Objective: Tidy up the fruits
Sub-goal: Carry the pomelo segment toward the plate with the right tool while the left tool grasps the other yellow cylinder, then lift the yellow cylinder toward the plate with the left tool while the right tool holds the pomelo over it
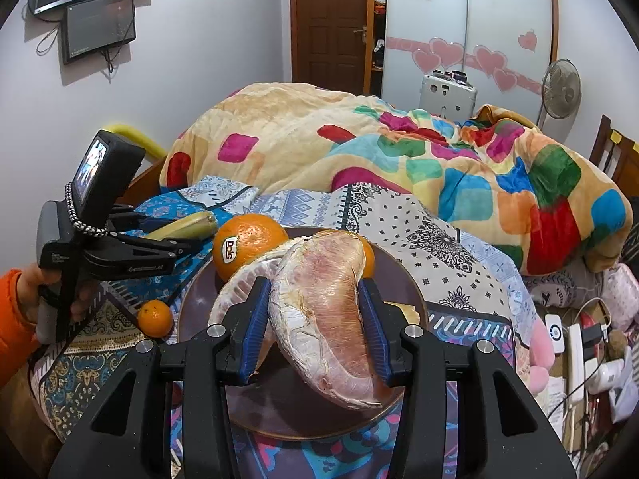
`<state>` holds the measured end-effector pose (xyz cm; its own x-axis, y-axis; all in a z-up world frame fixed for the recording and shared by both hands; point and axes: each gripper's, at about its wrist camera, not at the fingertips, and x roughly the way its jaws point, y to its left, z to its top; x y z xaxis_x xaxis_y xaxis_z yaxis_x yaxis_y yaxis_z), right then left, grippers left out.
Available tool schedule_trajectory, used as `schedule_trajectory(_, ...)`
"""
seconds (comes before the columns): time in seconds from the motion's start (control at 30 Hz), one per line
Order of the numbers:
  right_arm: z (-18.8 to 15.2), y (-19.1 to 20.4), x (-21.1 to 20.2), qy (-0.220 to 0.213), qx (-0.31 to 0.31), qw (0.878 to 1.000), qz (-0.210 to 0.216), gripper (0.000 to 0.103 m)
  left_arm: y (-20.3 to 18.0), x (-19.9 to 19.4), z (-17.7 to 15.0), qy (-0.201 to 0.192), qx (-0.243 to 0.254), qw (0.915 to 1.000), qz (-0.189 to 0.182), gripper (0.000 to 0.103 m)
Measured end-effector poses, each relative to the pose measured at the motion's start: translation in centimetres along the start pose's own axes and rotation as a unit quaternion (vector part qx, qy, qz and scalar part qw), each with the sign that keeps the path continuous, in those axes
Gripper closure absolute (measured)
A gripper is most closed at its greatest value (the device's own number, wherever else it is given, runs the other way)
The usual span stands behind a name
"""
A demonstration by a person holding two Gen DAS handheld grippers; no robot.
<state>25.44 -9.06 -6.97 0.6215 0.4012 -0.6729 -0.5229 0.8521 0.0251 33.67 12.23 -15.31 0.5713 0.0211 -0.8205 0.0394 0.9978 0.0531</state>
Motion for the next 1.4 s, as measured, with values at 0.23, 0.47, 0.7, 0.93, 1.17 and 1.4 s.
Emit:
schedule_trajectory(0.23,-0.1,-0.6,-0.3,-0.004,0.008,1.000,-0.001,0.062,0.4,-2.3,-0.6,-0.013,-0.010,0.9998,0.008,0.065)
schedule_trajectory(0.47,-0.1,-0.9,-2.2,-0.019,0.013,1.000,-0.007,0.062,-0.2,-7.2,-1.3,-0.050,-0.009,0.9987,0.005,0.065)
schedule_trajectory(0.7,-0.1,-1.2,-4.8,-0.038,0.018,0.999,-0.006,0.062,-1.9,-11.3,-0.9,-0.079,-0.003,0.9969,-0.004,0.065)
schedule_trajectory(0.93,-0.1,-1.7,-5.8,-0.049,0.024,0.998,-0.006,0.062,-4.7,-12.7,-0.8,-0.076,0.019,0.9964,-0.033,0.065)
schedule_trajectory(1.17,-0.8,-1.6,-4.9,-0.037,0.023,0.999,0.001,0.062,-7.0,-11.5,-0.9,-0.054,0.031,0.9962,-0.060,0.065)
schedule_trajectory(1.4,-1.1,-1.2,-3.4,-0.026,0.018,0.999,0.007,0.062,-8.5,-10.3,-0.2,-0.049,0.042,0.9959,-0.062,0.065)
